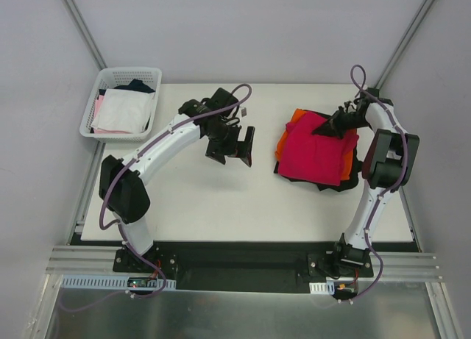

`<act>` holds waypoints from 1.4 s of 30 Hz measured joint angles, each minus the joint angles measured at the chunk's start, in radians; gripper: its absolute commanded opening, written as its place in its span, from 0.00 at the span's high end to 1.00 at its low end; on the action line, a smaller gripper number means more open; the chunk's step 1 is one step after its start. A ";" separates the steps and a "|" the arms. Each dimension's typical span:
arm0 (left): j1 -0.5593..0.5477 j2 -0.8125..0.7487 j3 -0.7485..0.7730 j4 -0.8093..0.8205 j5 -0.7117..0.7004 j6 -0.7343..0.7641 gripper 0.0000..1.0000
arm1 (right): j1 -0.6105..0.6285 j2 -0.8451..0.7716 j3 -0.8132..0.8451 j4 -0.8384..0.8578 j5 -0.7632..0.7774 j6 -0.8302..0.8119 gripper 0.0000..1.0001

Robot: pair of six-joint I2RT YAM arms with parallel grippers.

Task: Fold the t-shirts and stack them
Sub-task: Neatly place the folded tshirt to the corner

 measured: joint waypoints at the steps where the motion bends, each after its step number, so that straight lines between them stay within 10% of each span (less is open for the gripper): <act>1: 0.000 0.000 0.012 -0.007 -0.004 0.002 0.01 | -0.004 0.002 -0.002 0.002 -0.008 0.000 0.99; 24: 0.007 0.121 0.140 -0.056 -0.027 0.010 0.01 | -0.137 0.165 0.217 -0.085 -0.160 -0.051 0.99; 42: 0.033 0.209 0.225 -0.055 0.039 0.001 0.01 | -0.159 -0.062 0.055 0.190 -0.256 0.026 0.99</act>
